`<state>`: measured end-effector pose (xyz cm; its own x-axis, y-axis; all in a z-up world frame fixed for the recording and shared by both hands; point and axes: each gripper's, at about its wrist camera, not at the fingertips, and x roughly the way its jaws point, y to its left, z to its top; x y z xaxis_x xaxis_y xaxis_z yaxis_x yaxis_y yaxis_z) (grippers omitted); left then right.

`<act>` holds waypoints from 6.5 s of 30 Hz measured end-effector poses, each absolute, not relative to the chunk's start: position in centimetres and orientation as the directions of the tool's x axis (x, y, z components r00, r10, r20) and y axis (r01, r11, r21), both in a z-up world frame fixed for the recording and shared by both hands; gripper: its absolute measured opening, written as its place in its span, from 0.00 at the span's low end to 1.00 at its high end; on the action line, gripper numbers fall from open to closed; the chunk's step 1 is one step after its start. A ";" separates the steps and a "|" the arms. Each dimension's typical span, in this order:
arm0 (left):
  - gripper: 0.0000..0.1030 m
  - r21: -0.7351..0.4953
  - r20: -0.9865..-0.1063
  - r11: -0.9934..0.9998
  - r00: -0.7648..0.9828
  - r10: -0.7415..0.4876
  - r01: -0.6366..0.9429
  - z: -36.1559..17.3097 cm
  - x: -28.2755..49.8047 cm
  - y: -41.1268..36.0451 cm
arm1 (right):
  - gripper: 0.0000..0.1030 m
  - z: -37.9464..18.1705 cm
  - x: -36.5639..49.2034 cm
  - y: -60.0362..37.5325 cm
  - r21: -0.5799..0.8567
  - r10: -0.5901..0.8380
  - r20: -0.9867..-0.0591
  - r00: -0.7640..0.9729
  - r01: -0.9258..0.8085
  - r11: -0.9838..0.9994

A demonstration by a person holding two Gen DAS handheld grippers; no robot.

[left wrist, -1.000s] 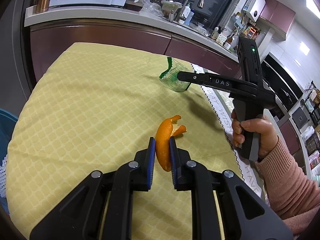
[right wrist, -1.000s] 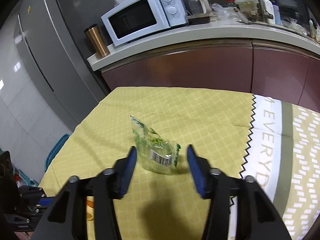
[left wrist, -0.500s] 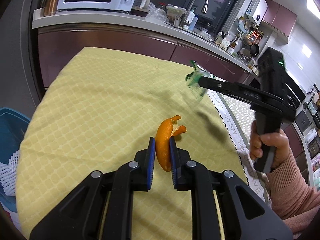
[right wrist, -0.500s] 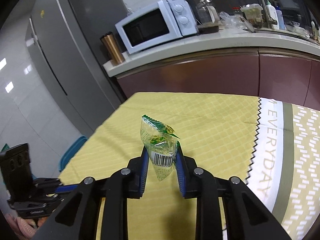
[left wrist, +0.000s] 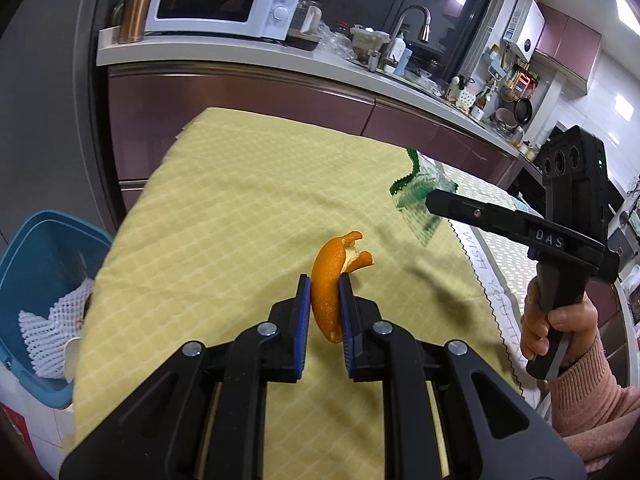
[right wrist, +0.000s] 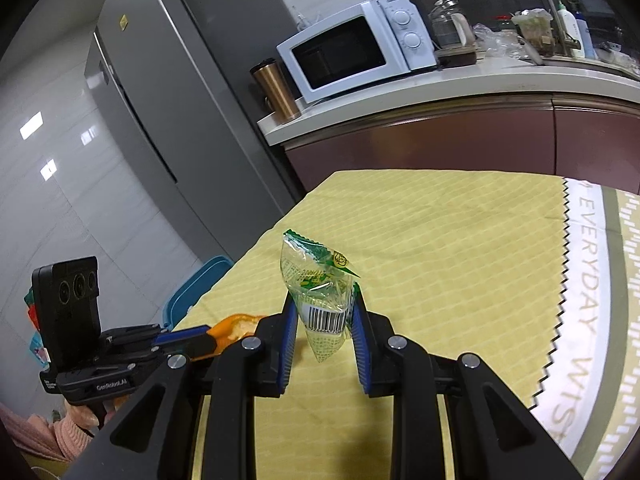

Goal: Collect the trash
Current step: 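Carry the orange peel and green wrapper with both tools toward the blue bin, then hold the peel and wrapper with both tools above the bin opening, then open both tools to drop the peel and wrapper into the bin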

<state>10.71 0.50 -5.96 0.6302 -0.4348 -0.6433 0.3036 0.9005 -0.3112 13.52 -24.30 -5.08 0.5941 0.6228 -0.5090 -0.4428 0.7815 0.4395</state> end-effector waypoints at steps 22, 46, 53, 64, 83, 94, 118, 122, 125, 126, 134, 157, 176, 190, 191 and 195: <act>0.22 -0.298 -0.704 0.922 0.595 -0.388 0.248 -9.2 9.7 3.4 | 0.23 -5.7 12.5 -21.3 0.457 0.664 -0.514 0.544 -0.481 0.748; 0.14 -0.311 -0.654 0.922 0.652 -0.383 0.230 -7.3 8.2 5.0 | 0.23 -5.2 12.2 -19.6 0.468 0.703 -0.492 0.513 -0.525 0.711; 0.14 -0.308 -0.642 0.930 0.678 -0.359 0.201 -6.5 7.6 6.7 | 0.23 -4.8 12.5 -17.9 0.467 0.721 -0.486 0.494 -0.551 0.692; 0.14 -0.303 -0.623 0.940 0.714 -0.318 0.154 -5.7 6.8 9.6 | 0.23 -4.4 12.6 -15.4 0.459 0.738 -0.492 0.461 -0.584 0.670; 0.14 -0.307 -0.602 0.950 0.760 -0.244 0.062 -4.9 5.8 14.4 | 0.23 -4.8 13.1 -10.6 0.447 0.769 -0.504 0.395 -0.642 0.623; 0.14 -0.302 -0.593 0.953 0.779 -0.201 0.016 -4.6 5.1 16.6 | 0.23 -4.7 12.9 -8.1 0.442 0.781 -0.509 0.362 -0.669 0.598; 0.14 -0.295 -0.595 0.954 0.793 -0.135 -0.059 -4.9 4.8 20.6 | 0.23 -4.3 13.8 -3.2 0.426 0.795 -0.528 0.299 -0.716 0.553; 0.14 -0.293 -0.598 0.953 0.792 -0.127 -0.069 -5.0 4.9 20.7 | 0.23 -4.4 14.0 -2.6 0.429 0.797 -0.530 0.290 -0.719 0.547; 0.14 -0.294 -0.599 0.953 0.791 -0.125 -0.073 -5.1 4.8 20.9 | 0.23 -4.5 14.1 -2.2 0.428 0.796 -0.535 0.285 -0.721 0.545; 0.14 -0.294 -0.599 0.953 0.791 -0.123 -0.074 -5.1 4.8 20.9 | 0.23 -4.5 14.1 -2.2 0.428 0.796 -0.535 0.283 -0.722 0.544; 0.14 -0.288 -0.604 0.954 0.789 -0.113 -0.084 -5.2 5.1 21.0 | 0.23 -4.7 14.4 -1.3 0.422 0.791 -0.546 0.274 -0.726 0.543; 0.14 -0.270 -0.672 0.946 0.738 -0.053 -0.178 -8.8 8.7 23.1 | 0.24 -7.5 17.5 3.4 0.389 0.718 -0.650 0.249 -0.702 0.596; 0.34 -0.327 -0.719 0.919 0.689 -0.091 -0.219 -13.6 13.0 24.3 | 0.38 -9.6 19.6 5.1 0.367 0.643 -0.721 0.259 -0.645 0.670; 0.95 -0.251 -0.544 0.961 0.838 -0.043 -0.114 -7.1 6.6 20.2 | 0.81 -5.3 13.6 -3.8 0.304 0.683 -0.572 0.454 -0.656 0.690; 0.95 -0.238 -0.527 0.965 0.849 -0.037 -0.106 -6.6 6.1 19.6 | 0.83 -4.9 12.7 -5.0 0.284 0.673 -0.556 0.487 -0.650 0.705; 0.95 -0.189 -0.479 0.978 0.878 -0.013 -0.089 -5.2 4.2 17.1 | 0.90 -4.4 10.6 -9.0 0.252 0.625 -0.506 0.594 -0.592 0.766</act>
<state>4.21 17.08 -5.20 0.8776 -0.0131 -0.4792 -0.0888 0.9779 -0.1894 10.56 -8.98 -4.42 0.5939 0.6252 -0.5063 -0.5915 0.7659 0.2519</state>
